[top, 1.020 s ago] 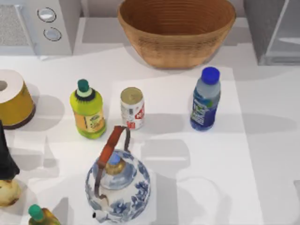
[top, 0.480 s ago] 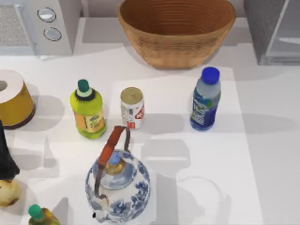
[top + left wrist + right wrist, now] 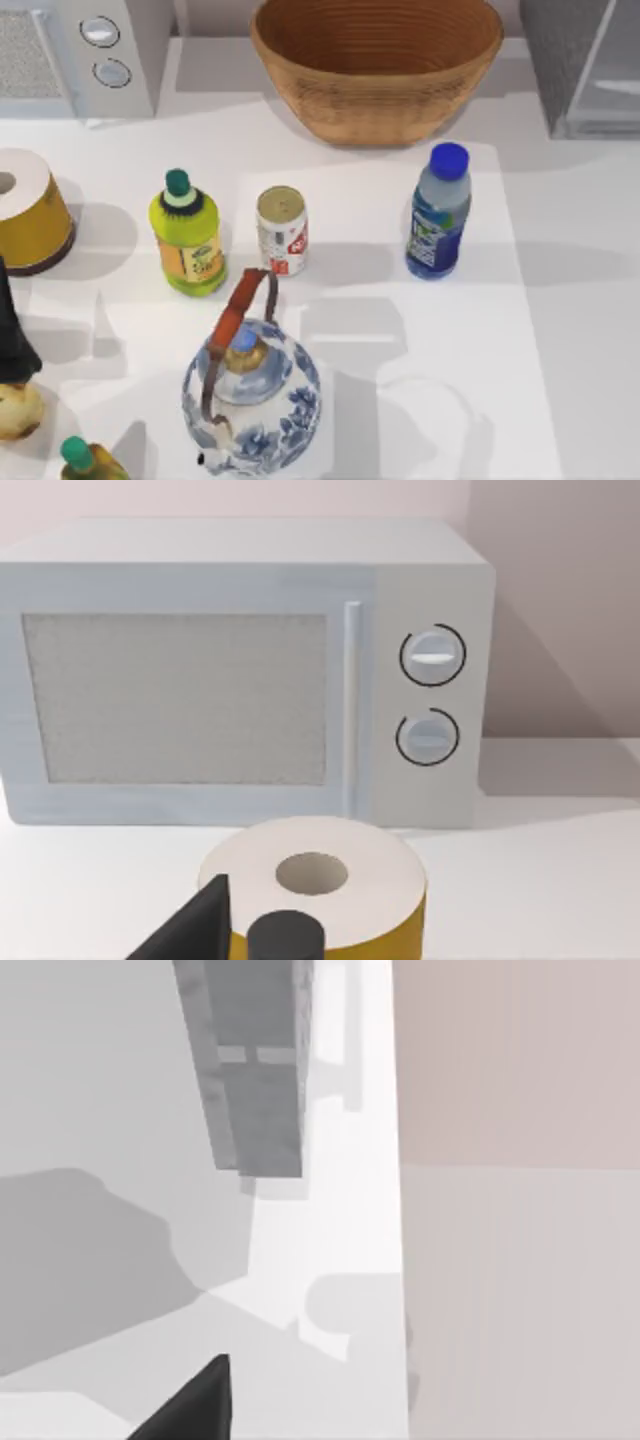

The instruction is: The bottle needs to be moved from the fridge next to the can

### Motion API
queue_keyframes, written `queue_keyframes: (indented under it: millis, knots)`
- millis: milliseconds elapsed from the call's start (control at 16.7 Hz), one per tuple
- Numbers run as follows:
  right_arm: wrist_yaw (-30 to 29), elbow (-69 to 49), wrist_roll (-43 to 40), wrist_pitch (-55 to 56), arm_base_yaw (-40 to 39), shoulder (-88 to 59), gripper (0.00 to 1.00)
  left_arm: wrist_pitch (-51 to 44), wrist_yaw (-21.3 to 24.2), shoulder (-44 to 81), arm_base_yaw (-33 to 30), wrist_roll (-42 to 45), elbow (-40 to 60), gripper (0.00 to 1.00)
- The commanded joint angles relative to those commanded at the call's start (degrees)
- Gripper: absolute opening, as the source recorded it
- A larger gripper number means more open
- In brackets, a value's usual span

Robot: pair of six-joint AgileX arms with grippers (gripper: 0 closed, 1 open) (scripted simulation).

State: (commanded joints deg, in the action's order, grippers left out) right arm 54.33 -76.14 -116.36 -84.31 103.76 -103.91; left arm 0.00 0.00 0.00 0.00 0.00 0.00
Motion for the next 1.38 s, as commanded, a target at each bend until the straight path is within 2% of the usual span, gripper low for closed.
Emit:
queue_keyframes:
  millis: [240, 480, 660, 1140, 1380]
  knots:
    - [-0.1, 0.2, 0.7, 0.6, -0.7, 0.1, 1.00, 0.0, 0.0, 0.0, 0.0, 0.0, 0.0, 1.00]
    - [-1.1, 0.2, 9.0, 8.1, -6.1, -0.1, 1.00, 0.0, 0.0, 0.0, 0.0, 0.0, 0.0, 1.00]
    - [-2.9, 0.3, 21.2, 18.1, -13.4, -0.4, 1.00, 0.0, 0.0, 0.0, 0.0, 0.0, 0.0, 1.00]
    - [-8.7, 1.2, 62.7, 51.0, -37.8, -0.9, 1.00, 0.0, 0.0, 0.0, 0.0, 0.0, 0.0, 1.00]
    - [-10.7, 1.7, 76.4, 63.5, -47.3, -1.0, 1.00, 0.0, 0.0, 0.0, 0.0, 0.0, 0.0, 1.00]
